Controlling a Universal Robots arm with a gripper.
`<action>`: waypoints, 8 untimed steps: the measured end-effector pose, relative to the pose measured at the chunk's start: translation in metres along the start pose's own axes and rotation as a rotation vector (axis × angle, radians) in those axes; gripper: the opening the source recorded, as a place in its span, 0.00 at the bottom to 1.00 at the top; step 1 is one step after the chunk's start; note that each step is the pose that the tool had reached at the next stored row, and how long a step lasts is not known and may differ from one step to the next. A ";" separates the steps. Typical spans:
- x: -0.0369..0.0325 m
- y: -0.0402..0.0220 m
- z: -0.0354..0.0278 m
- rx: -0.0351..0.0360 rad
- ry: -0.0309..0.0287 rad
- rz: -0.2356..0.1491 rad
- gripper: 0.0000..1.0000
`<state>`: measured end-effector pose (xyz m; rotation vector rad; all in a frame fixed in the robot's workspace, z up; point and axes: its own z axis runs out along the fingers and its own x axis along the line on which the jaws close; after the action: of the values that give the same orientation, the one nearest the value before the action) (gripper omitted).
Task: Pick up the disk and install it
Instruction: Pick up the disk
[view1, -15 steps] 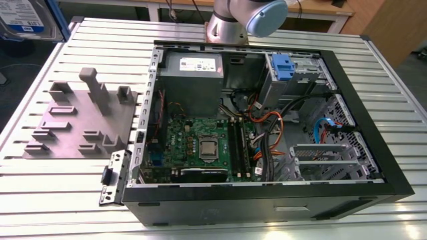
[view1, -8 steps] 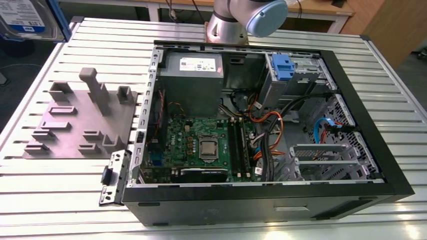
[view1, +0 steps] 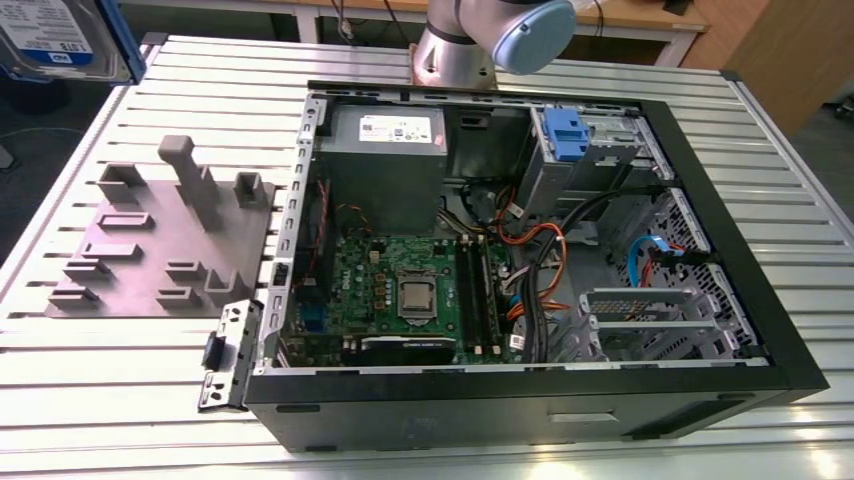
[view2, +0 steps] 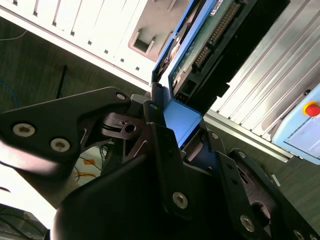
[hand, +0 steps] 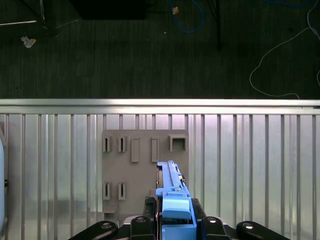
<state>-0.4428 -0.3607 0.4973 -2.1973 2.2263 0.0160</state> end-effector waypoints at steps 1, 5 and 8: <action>0.0000 -0.0003 0.0000 0.0000 0.0000 0.000 0.37; 0.0000 -0.0012 0.0000 0.0000 0.0000 0.000 0.37; 0.0000 -0.0017 0.0000 0.0000 0.0000 0.000 0.37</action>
<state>-0.4411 -0.3607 0.4972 -2.1974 2.2262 0.0160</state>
